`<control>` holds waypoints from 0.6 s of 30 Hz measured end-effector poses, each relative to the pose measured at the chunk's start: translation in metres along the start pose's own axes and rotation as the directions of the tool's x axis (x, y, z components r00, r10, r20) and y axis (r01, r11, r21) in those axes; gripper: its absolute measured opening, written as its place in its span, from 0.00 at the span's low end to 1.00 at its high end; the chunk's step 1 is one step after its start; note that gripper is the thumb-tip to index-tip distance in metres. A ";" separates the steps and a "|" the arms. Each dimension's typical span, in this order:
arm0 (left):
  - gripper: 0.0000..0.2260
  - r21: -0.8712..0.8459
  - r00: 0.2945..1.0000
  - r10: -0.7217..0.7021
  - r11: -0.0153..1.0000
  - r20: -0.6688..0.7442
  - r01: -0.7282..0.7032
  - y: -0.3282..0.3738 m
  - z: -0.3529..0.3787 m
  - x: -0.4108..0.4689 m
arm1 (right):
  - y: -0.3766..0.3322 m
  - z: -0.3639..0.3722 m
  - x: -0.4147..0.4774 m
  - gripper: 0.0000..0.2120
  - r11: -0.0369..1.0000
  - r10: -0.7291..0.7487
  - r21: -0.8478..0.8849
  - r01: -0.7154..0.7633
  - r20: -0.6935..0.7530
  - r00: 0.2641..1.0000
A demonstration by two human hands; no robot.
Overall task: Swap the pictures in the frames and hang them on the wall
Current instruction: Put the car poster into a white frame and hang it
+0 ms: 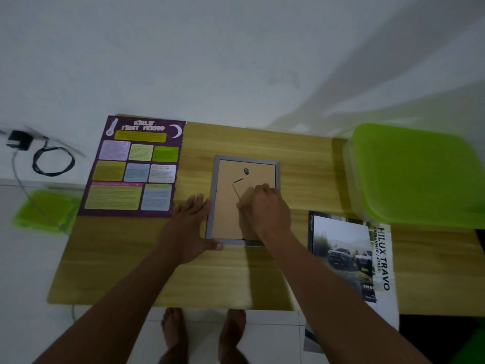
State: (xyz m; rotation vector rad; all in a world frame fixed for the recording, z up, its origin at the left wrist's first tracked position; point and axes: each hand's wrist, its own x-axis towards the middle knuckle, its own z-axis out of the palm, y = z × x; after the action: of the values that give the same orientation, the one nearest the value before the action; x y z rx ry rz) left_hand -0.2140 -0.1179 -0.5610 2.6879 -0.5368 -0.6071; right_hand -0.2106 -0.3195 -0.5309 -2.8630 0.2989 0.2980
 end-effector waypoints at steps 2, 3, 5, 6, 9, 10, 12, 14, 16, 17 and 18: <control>0.52 -0.010 1.000 -0.006 1.000 0.003 0.006 0.000 0.000 0.001 | 0.004 0.003 0.000 0.29 0.999 -0.031 0.008 0.032 -0.012 0.999; 0.52 -0.014 1.000 -0.009 1.000 0.005 0.009 -0.001 0.000 0.001 | 0.005 0.004 -0.001 0.29 0.999 -0.045 0.019 0.045 -0.014 0.999; 0.53 -0.014 1.000 -0.009 1.000 0.012 0.009 -0.002 0.001 0.001 | 0.007 0.005 -0.001 0.28 0.997 -0.080 0.015 0.080 -0.020 0.997; 0.54 -0.011 1.000 -0.005 1.000 0.011 0.005 -0.003 0.002 0.001 | 0.008 0.005 -0.001 0.27 0.995 -0.101 -0.004 0.101 -0.021 0.995; 0.55 -0.021 0.999 -0.011 1.000 -0.033 0.010 -0.003 0.004 0.001 | 0.010 0.006 0.000 0.24 0.986 -0.149 -0.073 0.147 -0.031 0.988; 0.54 -0.018 0.999 -0.014 1.000 -0.046 0.013 -0.003 0.005 0.001 | 0.011 0.007 0.001 0.24 0.983 -0.165 -0.093 0.161 -0.040 0.986; 0.54 -0.011 0.998 -0.013 1.000 -0.060 0.012 -0.001 0.005 0.002 | 0.014 0.007 0.002 0.25 0.975 -0.203 -0.100 0.197 -0.044 0.978; 0.52 -0.008 0.998 -0.020 1.000 -0.059 0.019 0.000 0.005 0.001 | 0.017 0.005 0.004 0.26 0.970 -0.231 -0.084 0.229 -0.018 0.973; 0.46 -0.015 0.997 -0.026 1.000 -0.070 0.025 0.001 0.005 0.001 | 0.019 0.003 0.007 0.24 0.961 -0.265 -0.084 0.263 -0.014 0.964; 0.44 -0.017 0.997 -0.029 0.999 -0.073 0.028 0.002 0.006 0.001 | 0.019 0.002 0.008 0.24 0.957 -0.282 -0.081 0.280 -0.016 0.959; 0.41 -0.018 0.997 -0.032 0.999 -0.072 0.031 0.002 0.007 0.001 | 0.018 0.002 0.010 0.23 0.955 -0.289 -0.071 0.288 -0.015 0.957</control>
State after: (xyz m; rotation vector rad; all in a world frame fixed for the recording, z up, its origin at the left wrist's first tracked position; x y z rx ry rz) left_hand -0.2167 -0.1221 -0.5664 2.6954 -0.4688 -0.5175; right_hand -0.2052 -0.3383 -0.5392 -2.9252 -0.1293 0.2193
